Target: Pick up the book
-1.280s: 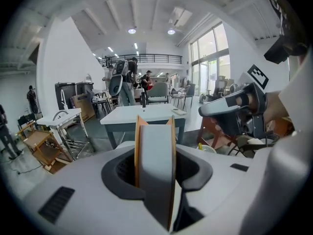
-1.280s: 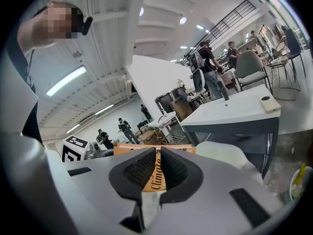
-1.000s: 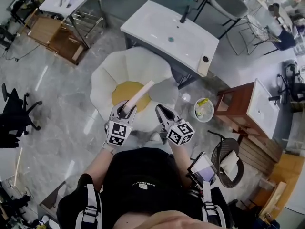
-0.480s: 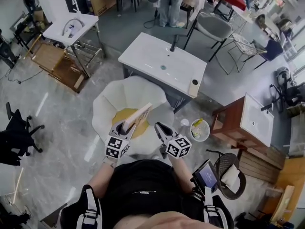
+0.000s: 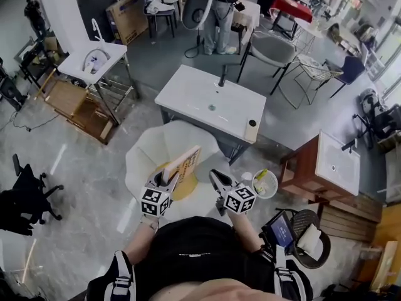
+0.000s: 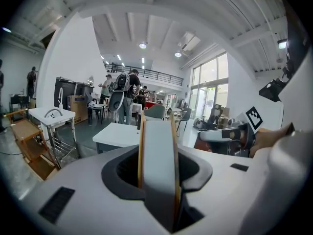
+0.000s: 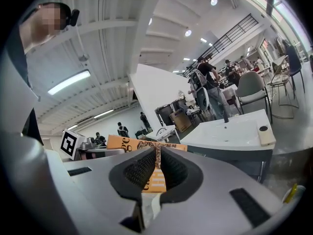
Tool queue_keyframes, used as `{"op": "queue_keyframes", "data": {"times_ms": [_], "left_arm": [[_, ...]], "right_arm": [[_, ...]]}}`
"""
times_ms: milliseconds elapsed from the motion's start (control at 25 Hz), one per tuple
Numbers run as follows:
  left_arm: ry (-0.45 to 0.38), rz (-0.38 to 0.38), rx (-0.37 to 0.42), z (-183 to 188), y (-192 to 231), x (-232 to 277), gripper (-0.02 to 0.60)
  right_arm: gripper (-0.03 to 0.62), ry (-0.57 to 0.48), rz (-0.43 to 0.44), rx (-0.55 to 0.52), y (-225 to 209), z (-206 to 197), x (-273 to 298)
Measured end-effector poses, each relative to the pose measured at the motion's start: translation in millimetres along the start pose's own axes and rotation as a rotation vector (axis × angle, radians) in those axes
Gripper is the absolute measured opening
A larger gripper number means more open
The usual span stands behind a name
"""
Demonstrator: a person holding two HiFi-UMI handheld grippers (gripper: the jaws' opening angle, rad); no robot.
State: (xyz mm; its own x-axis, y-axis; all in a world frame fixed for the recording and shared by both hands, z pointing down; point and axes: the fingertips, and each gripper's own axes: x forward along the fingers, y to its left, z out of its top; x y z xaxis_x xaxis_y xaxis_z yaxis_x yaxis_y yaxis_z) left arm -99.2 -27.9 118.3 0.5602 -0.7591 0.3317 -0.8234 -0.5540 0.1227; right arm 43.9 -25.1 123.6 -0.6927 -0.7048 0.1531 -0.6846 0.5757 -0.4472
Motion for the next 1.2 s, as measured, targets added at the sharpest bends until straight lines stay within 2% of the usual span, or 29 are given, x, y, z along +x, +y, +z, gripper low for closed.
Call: {"op": "queue_keyframes", "data": {"times_ms": [360, 800, 1200], "left_arm": [[-0.038, 0.032, 0.008, 34, 10, 3, 0.152], [-0.064, 0.049, -0.006, 40, 12, 11, 0.152], [-0.057, 0.078, -0.026, 30, 17, 2, 0.152]], "right_arm": [[0.048, -0.05, -0.02, 0.018, -14, 32, -4], [0.048, -0.095, 0.0, 0.012, -23, 56, -2], [0.048, -0.106, 0.053, 0.035, -12, 56, 2]]}}
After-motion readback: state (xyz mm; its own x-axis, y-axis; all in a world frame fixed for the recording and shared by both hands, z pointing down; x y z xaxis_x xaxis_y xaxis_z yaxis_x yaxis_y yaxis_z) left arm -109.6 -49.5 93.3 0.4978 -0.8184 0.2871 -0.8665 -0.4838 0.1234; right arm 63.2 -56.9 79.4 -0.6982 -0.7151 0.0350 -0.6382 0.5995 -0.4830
